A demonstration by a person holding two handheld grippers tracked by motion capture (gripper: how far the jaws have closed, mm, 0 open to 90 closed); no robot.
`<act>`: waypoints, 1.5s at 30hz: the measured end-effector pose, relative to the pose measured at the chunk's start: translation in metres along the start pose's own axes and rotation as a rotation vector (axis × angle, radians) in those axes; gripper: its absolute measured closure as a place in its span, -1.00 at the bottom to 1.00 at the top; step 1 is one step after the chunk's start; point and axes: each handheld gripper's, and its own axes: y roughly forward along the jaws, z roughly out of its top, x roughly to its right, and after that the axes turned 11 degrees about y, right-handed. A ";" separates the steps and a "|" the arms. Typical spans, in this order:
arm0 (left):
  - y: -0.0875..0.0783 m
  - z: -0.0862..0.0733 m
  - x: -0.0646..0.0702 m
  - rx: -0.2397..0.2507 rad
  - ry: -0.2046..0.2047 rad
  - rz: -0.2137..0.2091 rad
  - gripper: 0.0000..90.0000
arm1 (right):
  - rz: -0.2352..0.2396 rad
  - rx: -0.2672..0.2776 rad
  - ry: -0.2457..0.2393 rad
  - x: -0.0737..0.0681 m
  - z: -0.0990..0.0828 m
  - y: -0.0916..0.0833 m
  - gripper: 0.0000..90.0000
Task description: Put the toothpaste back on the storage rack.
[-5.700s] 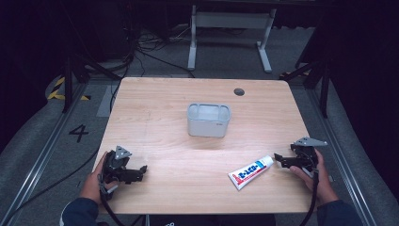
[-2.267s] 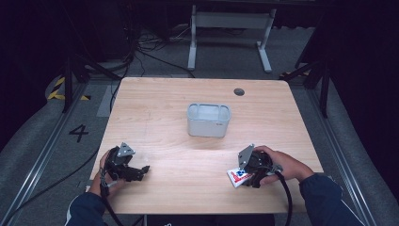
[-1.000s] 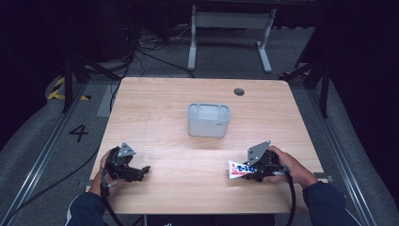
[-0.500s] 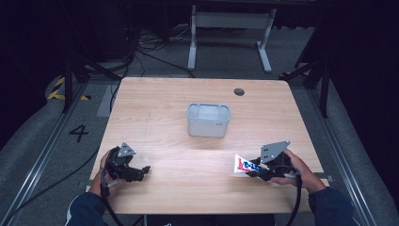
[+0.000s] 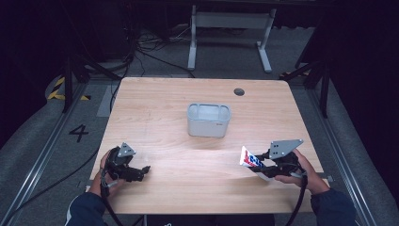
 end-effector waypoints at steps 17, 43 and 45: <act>0.000 0.001 0.002 -0.002 -0.006 0.009 -1.00 | -0.054 0.081 0.035 -0.004 0.008 -0.003 0.39; 0.000 0.001 0.001 0.000 -0.003 0.006 -1.00 | -0.090 0.184 0.066 -0.004 0.035 -0.001 0.40; 0.000 0.001 0.001 0.002 -0.001 0.008 -1.00 | -0.087 0.194 0.070 -0.004 0.039 -0.001 0.40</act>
